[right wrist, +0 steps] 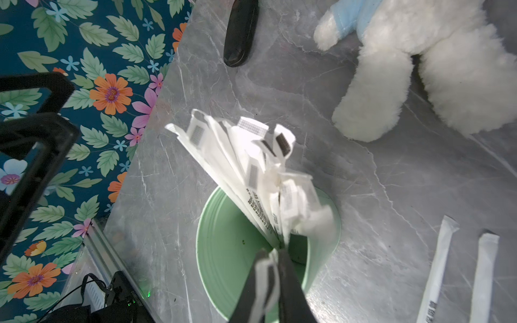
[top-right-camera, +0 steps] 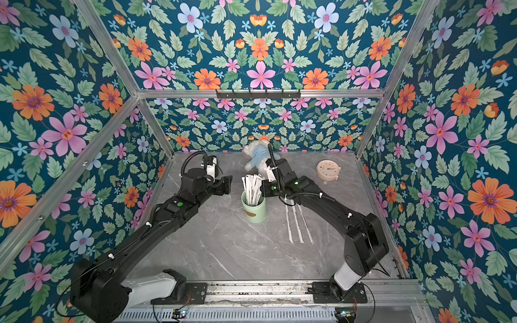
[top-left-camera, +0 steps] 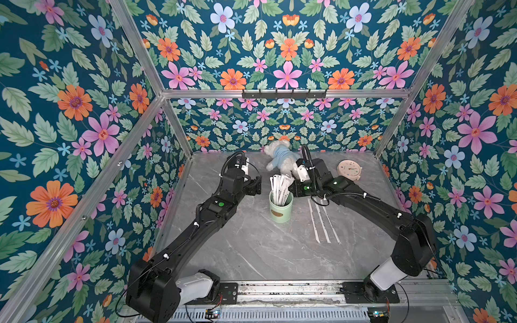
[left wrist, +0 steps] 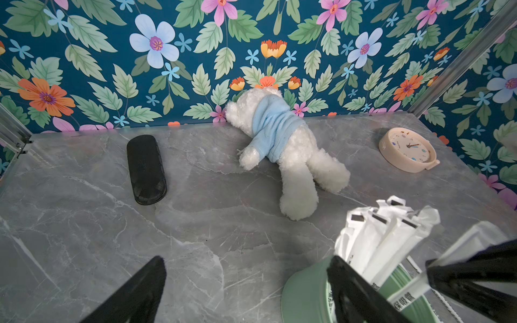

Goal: Take the straws out of the storage container
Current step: Pick up the straw from the container.

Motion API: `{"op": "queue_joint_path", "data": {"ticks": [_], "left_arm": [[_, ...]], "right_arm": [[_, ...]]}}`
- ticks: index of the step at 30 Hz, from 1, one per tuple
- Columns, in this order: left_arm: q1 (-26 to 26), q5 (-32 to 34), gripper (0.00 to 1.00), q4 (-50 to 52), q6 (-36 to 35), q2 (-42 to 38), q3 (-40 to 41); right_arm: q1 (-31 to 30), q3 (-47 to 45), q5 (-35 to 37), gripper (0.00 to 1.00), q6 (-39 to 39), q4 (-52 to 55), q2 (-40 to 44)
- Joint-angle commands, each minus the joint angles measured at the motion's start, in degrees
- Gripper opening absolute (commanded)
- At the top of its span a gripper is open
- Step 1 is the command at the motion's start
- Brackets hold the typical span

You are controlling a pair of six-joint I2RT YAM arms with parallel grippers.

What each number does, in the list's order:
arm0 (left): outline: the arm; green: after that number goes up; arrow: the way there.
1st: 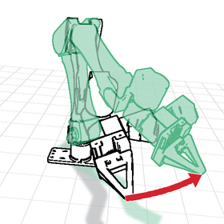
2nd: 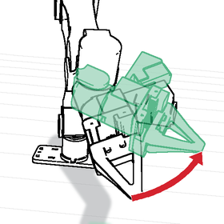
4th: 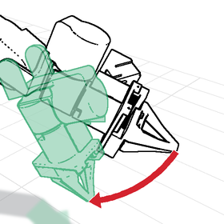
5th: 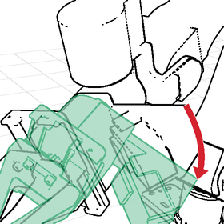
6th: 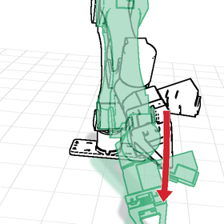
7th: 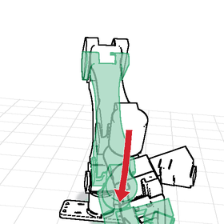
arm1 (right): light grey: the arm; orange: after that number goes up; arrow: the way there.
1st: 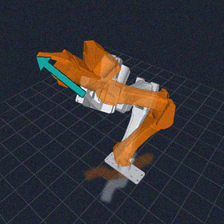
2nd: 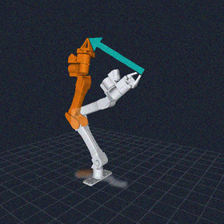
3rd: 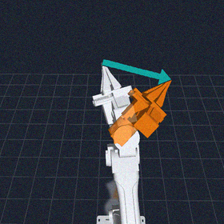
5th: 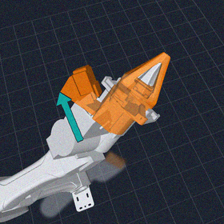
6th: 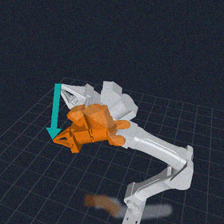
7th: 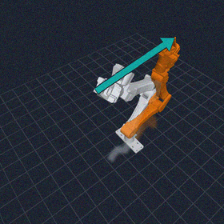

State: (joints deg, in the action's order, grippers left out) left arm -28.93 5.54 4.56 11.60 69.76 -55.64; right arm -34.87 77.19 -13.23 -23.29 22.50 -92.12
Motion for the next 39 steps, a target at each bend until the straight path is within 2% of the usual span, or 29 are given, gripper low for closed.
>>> {"op": "queue_joint_path", "data": {"ticks": [1, 16, 39], "left_arm": [[0.01, 0.49, 0.92, -0.16, -0.73, -0.15, 0.01], [0.04, 0.36, 0.92, -0.14, -0.74, -0.09, 0.05], [0.02, 0.66, 0.92, -0.14, -0.78, 0.2, 0.19]], "right_arm": [[-0.15, 0.49, 0.88, 0.13, 1.12, 1.24, 0.75], [-0.32, 4.95, 1.72, 0.12, 3.76, 5.99, 2.64], [-0.37, 17.69, 4.54, 0.11, 9.35, 18.82, 5.58]]}}
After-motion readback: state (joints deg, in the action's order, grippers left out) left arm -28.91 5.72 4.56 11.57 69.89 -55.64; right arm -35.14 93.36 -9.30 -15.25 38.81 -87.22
